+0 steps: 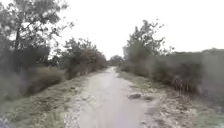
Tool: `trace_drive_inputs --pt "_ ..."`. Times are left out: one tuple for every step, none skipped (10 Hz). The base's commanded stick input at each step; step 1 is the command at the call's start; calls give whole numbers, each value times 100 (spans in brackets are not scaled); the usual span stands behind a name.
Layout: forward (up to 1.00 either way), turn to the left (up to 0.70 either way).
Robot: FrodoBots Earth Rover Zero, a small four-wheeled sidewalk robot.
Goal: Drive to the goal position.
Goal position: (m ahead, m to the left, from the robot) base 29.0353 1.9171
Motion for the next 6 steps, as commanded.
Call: trace_drive_inputs --pt "70 0" --pt "70 0" --pt "70 0" --pt "70 0" --pt "70 0" --pt "70 0"
